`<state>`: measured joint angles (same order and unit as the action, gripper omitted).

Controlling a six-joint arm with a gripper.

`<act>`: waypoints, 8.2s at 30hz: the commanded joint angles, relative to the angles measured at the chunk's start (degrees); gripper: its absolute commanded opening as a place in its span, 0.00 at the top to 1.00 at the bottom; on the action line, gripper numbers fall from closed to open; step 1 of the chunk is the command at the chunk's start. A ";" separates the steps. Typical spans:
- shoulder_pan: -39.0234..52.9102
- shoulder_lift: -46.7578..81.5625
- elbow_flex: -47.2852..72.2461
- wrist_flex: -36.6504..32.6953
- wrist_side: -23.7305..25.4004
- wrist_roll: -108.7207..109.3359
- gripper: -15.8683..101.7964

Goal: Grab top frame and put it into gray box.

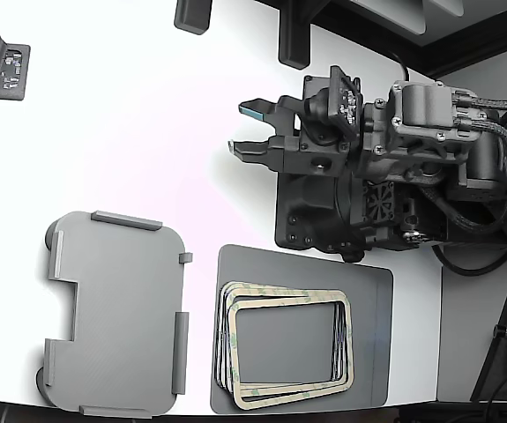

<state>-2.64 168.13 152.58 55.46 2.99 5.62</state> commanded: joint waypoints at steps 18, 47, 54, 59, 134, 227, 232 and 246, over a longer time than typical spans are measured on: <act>-0.70 -2.02 -5.98 0.00 2.02 1.41 0.04; 31.55 -39.55 -43.95 30.32 -0.26 -98.44 0.03; 45.00 -42.80 -45.00 32.70 3.78 -104.85 0.05; 52.47 -46.85 -46.93 34.45 4.57 -108.11 0.07; 86.48 -85.78 -64.69 32.70 0.88 -105.03 0.14; 74.27 -78.93 -79.89 32.61 5.71 -55.28 0.96; 71.10 -75.76 -77.96 31.03 8.44 -37.35 0.96; 55.02 -72.25 -76.90 31.38 20.04 16.79 0.96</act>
<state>55.55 94.13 77.61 86.84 22.59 7.12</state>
